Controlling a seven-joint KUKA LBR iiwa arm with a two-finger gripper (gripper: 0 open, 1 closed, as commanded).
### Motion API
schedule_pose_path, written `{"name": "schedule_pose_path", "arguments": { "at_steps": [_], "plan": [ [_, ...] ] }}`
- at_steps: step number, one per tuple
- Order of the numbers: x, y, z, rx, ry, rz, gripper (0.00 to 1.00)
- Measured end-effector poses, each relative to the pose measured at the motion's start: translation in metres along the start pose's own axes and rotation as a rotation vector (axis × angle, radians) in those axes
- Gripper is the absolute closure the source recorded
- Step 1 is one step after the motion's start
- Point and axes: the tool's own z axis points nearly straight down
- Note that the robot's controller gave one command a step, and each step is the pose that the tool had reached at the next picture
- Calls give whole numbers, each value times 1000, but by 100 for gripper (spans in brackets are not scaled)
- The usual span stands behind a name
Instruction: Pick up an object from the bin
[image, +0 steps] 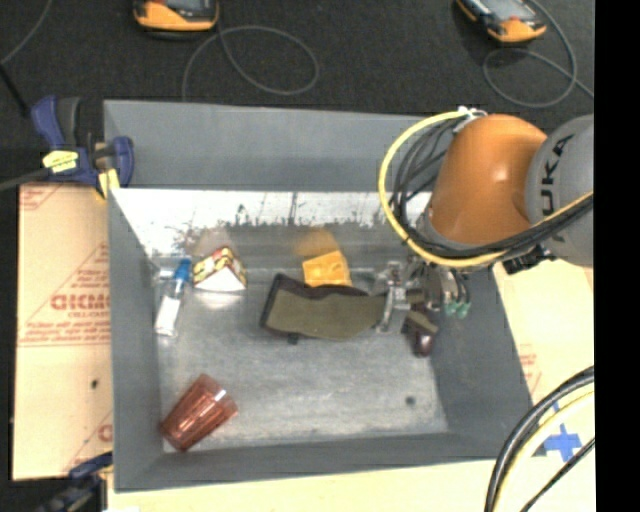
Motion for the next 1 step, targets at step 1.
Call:
{"name": "schedule_pose_path", "arguments": {
  "at_steps": [1],
  "plan": [
    [-5, 5, -39, 0, 7, 13, 100]
  ]
}}
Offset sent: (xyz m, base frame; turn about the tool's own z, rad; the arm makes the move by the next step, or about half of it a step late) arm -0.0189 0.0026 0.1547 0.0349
